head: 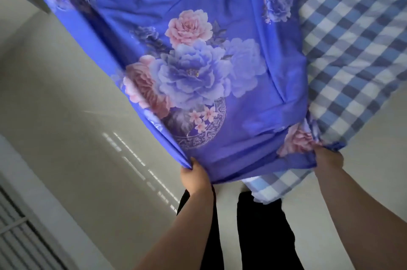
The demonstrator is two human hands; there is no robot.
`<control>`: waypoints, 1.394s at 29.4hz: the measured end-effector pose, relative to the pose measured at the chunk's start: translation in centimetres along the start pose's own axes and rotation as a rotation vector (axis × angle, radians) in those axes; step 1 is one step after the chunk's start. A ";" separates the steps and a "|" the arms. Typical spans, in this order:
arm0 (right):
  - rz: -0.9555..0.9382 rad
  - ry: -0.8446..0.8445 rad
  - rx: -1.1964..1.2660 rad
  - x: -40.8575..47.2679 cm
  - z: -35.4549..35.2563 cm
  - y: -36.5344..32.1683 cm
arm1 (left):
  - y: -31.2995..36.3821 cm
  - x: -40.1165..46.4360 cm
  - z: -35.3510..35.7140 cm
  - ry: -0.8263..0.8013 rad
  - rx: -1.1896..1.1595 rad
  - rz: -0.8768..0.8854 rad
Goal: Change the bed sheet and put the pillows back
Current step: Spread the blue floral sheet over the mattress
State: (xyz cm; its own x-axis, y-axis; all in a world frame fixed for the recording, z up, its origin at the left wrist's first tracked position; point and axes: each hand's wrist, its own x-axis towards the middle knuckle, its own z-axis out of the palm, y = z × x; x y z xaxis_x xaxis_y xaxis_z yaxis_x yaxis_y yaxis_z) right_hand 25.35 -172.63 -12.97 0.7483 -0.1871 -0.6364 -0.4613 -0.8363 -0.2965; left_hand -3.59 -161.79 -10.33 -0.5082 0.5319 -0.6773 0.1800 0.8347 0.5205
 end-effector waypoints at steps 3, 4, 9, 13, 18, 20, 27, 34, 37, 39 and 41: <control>-0.206 -0.042 -0.323 0.6 -0.7 0.9 | -2.5 0.8 -0.5 0.041 -0.005 -0.255; -0.306 -0.041 -0.351 0.6 -0.9 0.8 | -3.1 1.0 -0.5 0.005 -0.029 -0.317; -0.733 -0.124 -0.200 2.0 -2.0 -2.4 | -5.6 -2.0 2.1 -0.199 -0.410 -0.435; -0.764 -0.502 -0.548 3.8 -2.2 -5.4 | -7.9 -6.1 5.4 -0.318 -0.492 -0.451; -0.449 -1.089 -0.387 2.9 -4.6 -5.6 | -8.7 -10.6 8.8 -0.462 -0.499 -0.506; -0.293 -1.230 -0.387 3.1 -5.6 -3.7 | -8.8 -11.7 9.9 -0.437 -0.612 -0.495; -0.100 -1.409 -0.572 4.4 -8.3 5.0 | -10.9 -14.3 8.7 -0.290 -0.620 -0.498; 0.192 -1.378 0.468 -1.0 -4.2 3.1 | -13.9 -15.5 3.9 -0.722 -0.562 -0.511; -0.002 -1.424 0.456 -3.6 -4.2 1.6 | -14.5 -14.9 2.4 -0.708 -0.455 -0.480; -0.084 -1.472 0.440 -4.7 -5.0 0.6 | -14.8 -14.7 1.7 -0.697 -0.366 -0.452; -0.131 -1.453 0.494 -4.4 -6.3 -0.3 | -14.8 -14.6 1.2 -0.691 -0.320 -0.430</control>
State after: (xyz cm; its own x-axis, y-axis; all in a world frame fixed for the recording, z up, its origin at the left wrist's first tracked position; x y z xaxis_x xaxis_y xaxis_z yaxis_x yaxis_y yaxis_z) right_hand 25.20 -174.83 -5.65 -0.1654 0.7643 -0.6234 -0.7580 -0.5029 -0.4155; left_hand 2.12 -181.75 -8.76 0.1650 0.2342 -0.9581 -0.2073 0.9579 0.1985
